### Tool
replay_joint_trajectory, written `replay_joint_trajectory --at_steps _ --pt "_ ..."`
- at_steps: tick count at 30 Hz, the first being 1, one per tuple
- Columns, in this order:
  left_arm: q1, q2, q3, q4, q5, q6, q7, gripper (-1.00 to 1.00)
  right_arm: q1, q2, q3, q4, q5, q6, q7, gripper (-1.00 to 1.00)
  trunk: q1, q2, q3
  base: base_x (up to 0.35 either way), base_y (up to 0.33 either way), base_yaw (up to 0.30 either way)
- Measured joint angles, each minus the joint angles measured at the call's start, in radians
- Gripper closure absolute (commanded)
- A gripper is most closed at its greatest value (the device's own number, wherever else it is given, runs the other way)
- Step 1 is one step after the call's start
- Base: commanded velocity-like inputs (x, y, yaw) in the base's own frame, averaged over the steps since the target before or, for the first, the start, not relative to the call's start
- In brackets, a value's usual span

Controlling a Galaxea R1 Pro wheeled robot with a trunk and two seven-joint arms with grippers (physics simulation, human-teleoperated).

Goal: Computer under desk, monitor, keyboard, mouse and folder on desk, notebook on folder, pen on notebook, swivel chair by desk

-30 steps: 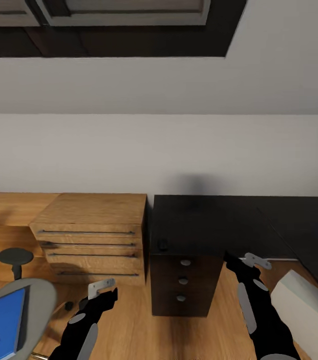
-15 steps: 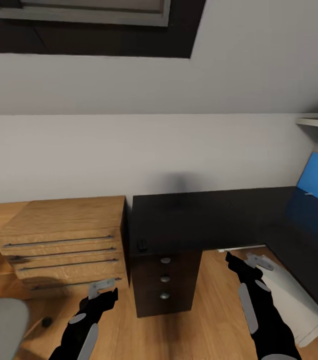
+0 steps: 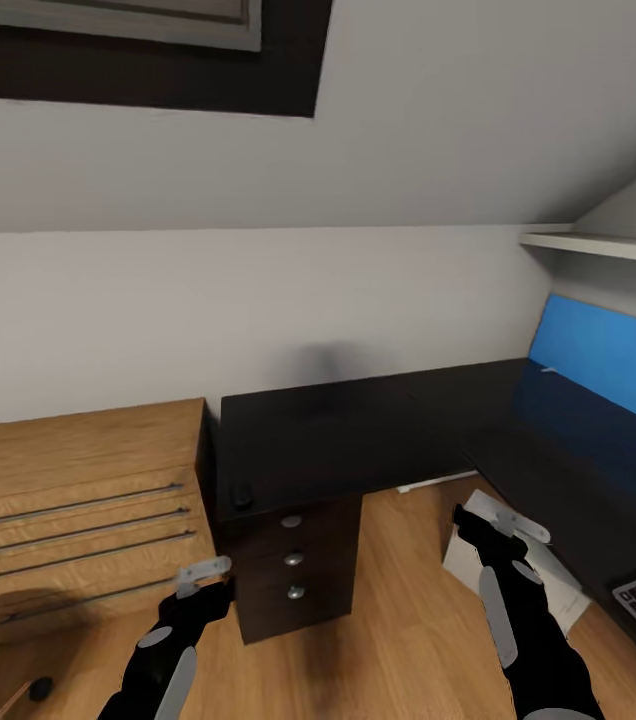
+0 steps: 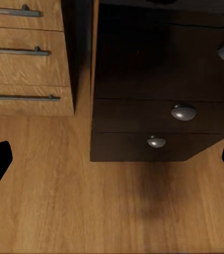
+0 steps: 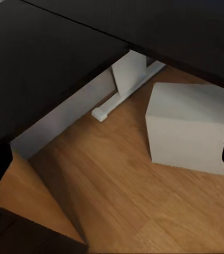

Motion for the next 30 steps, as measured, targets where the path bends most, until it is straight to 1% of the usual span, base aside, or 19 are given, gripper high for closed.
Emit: replay_joint_trajectory --at_steps 30 --pt "0.000 0.000 0.000 -0.001 0.000 0.000 0.000 -1.00 0.000 0.000 -0.001 0.000 0.000 -0.004 0.000 -1.00 0.000 0.000 0.000 0.000 0.000 -0.293"
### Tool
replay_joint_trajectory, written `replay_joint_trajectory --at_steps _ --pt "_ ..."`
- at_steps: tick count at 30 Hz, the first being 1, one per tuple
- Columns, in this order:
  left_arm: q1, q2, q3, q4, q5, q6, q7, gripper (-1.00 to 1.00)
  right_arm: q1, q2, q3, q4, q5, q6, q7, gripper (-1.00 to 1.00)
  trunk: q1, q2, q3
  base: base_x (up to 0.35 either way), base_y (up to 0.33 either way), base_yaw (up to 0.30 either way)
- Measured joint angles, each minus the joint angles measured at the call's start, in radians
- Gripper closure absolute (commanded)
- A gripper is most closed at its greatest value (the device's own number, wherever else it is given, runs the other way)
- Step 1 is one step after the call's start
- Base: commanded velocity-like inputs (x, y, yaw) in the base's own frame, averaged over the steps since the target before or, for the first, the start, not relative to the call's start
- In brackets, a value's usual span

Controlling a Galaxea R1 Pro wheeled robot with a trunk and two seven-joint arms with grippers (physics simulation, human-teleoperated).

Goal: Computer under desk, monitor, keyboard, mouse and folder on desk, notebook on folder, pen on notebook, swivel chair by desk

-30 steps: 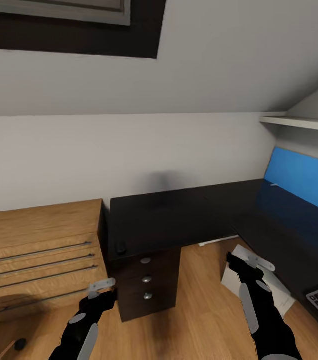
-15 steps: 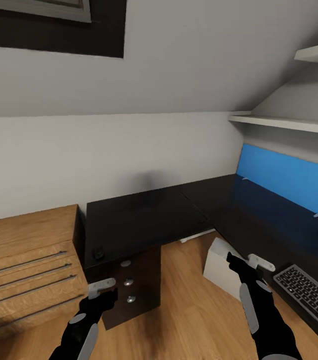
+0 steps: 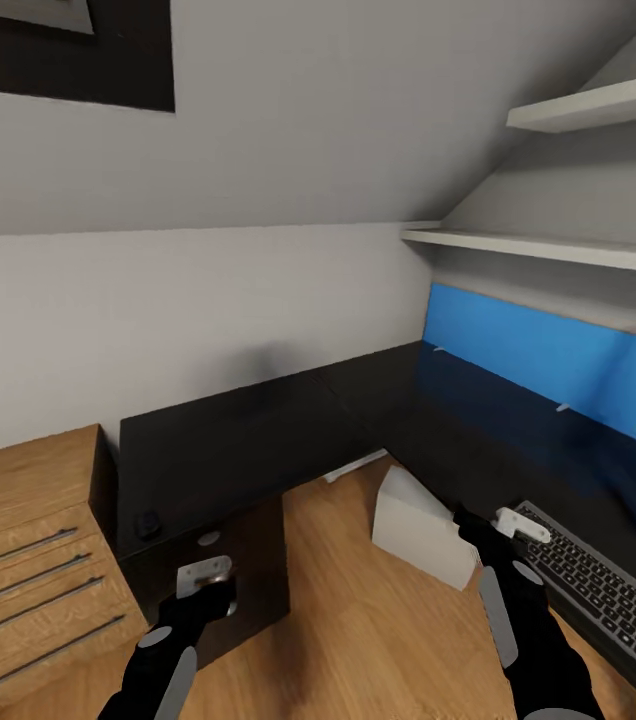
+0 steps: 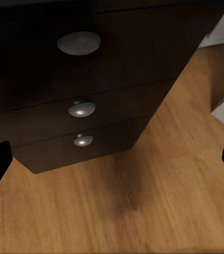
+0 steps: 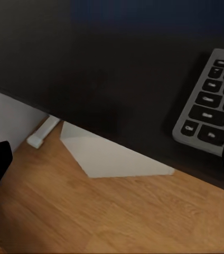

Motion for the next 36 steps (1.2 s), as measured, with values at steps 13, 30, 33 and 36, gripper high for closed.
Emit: replay_joint_trajectory --at_steps 13,30,33,36 --pt "0.000 0.000 0.000 0.000 0.000 0.000 0.000 -1.00 0.000 0.000 0.000 0.000 0.000 -0.001 0.000 -1.00 0.000 0.000 0.000 0.000 0.000 -0.293" --pt "0.000 0.001 0.000 -0.003 0.000 0.000 -0.001 -1.00 0.000 0.000 0.001 0.000 0.000 -0.001 0.000 -1.00 0.000 0.000 0.000 0.000 0.000 -0.293" --pt "0.000 0.001 0.000 -0.003 0.000 0.000 -0.001 -1.00 0.000 0.000 0.001 0.000 0.000 -0.001 0.001 -1.00 0.000 0.000 0.000 0.000 0.000 -0.289" --pt "0.000 0.001 0.000 -0.003 0.000 0.000 -0.001 -1.00 0.000 0.000 0.002 0.000 0.000 -0.001 0.001 -1.00 0.000 0.000 0.000 0.000 0.000 -0.279"
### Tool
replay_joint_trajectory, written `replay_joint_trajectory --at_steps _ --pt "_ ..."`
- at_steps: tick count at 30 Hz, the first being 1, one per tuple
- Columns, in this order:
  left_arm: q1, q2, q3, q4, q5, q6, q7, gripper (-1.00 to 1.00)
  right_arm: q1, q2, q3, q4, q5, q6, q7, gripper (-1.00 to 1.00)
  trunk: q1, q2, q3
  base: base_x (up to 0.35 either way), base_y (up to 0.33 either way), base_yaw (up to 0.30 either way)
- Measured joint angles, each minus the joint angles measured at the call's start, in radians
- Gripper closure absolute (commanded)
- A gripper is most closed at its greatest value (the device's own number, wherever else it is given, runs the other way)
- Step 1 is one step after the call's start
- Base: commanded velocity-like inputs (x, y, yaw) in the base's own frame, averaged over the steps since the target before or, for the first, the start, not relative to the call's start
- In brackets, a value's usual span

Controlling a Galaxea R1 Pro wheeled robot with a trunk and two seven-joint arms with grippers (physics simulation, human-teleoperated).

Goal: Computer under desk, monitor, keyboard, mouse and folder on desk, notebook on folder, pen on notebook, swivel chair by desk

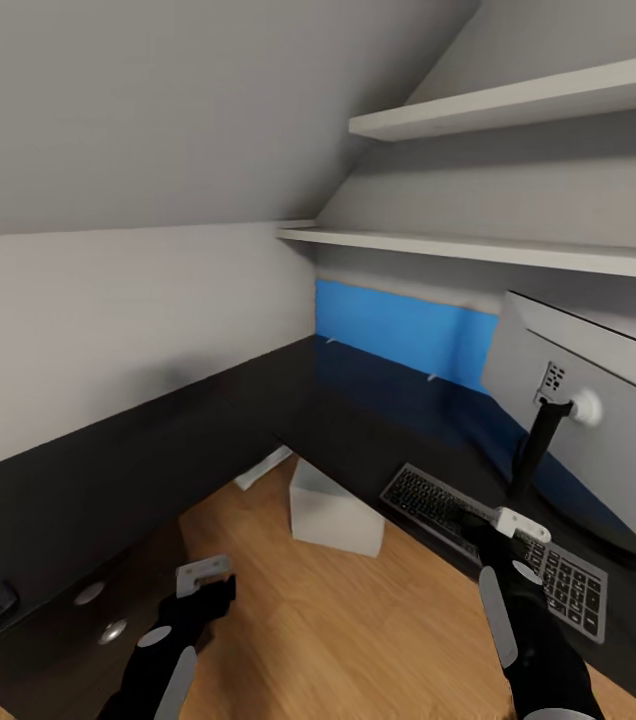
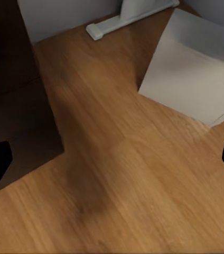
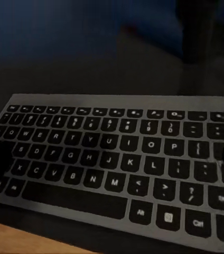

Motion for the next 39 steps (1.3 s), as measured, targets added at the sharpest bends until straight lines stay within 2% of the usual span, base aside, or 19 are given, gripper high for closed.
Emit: replay_joint_trajectory --at_steps 13,21,39 --pt "0.000 0.000 0.000 0.000 0.000 0.000 0.000 -1.00 0.000 0.003 0.002 0.001 0.000 0.001 0.000 -1.00 0.000 0.000 -0.004 0.000 0.000 -0.223" --pt "0.000 0.000 0.000 0.000 0.000 0.000 0.000 -1.00 0.000 0.003 0.003 0.002 -0.002 0.005 0.000 -1.00 0.000 0.000 -0.012 0.000 0.000 0.001" --pt "0.000 0.000 0.000 0.000 0.000 0.000 0.000 -1.00 0.000 0.003 0.006 0.008 -0.001 0.000 0.005 -1.00 0.000 0.000 -0.014 0.000 0.000 0.001"
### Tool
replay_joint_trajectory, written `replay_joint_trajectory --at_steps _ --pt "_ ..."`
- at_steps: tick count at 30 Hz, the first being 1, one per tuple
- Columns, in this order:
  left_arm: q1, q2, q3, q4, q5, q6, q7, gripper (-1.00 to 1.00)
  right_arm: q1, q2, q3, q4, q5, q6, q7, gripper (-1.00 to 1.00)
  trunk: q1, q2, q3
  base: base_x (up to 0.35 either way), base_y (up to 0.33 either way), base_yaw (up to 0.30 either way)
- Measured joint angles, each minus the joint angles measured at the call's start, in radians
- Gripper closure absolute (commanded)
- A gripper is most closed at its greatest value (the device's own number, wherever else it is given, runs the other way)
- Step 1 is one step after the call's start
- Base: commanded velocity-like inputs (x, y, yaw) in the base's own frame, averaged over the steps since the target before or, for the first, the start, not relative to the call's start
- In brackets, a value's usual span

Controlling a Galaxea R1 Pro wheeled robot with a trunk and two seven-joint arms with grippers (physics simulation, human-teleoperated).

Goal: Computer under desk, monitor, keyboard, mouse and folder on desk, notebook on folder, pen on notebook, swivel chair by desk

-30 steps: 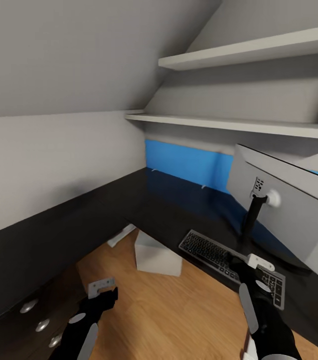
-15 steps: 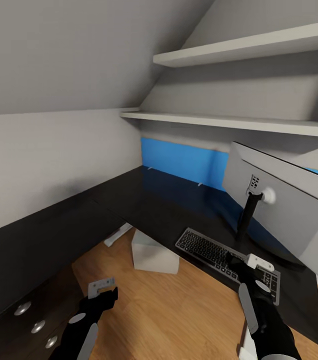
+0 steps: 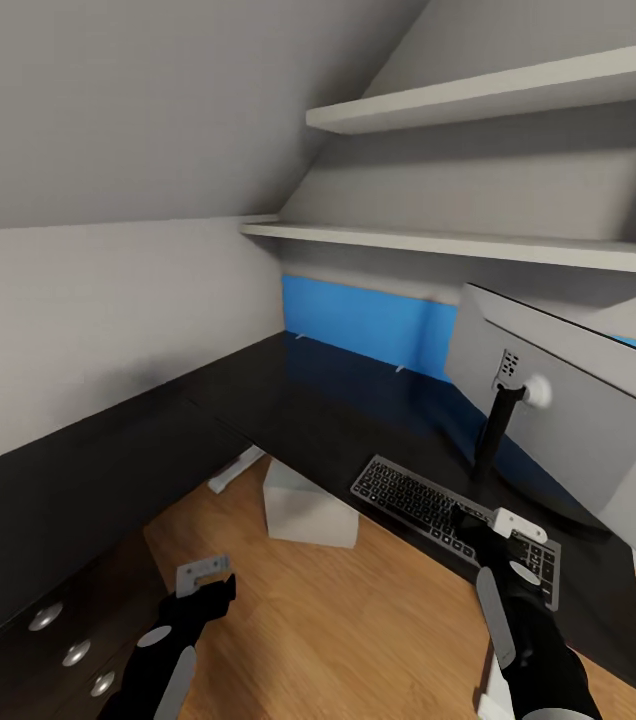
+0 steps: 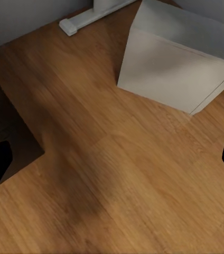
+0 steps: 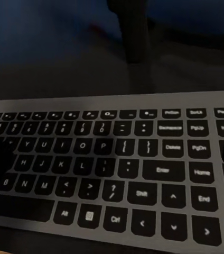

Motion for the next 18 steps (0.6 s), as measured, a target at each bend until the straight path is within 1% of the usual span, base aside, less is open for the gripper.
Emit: replay_joint_trajectory --at_steps 4,8,11,16,18 --pt "0.000 0.000 0.000 0.000 0.000 0.000 0.000 -1.00 0.000 0.000 0.001 0.000 -0.001 -0.001 0.001 -1.00 0.000 0.000 0.000 0.000 0.000 0.000" --pt "0.000 -0.001 0.000 0.000 0.000 0.000 0.000 -1.00 0.000 -0.003 0.002 0.002 0.001 -0.005 0.007 -1.00 -0.001 0.000 0.000 0.282 0.000 0.000" --pt "0.000 -0.001 0.000 0.001 0.000 0.000 0.000 -1.00 0.000 -0.005 0.003 0.001 0.004 -0.005 0.008 -1.00 0.000 0.000 0.000 0.134 0.000 0.000" --pt "0.000 -0.002 -0.021 0.003 -0.001 0.000 0.002 -1.00 0.000 -0.006 0.004 0.008 0.005 -0.010 0.008 -1.00 0.000 0.000 0.000 0.056 -0.005 0.000" --pt "0.000 -0.001 -0.032 0.004 -0.001 0.000 0.002 -1.00 0.000 -0.007 0.003 0.031 0.006 -0.031 0.007 -1.00 0.000 0.000 0.000 0.143 -0.066 0.000"
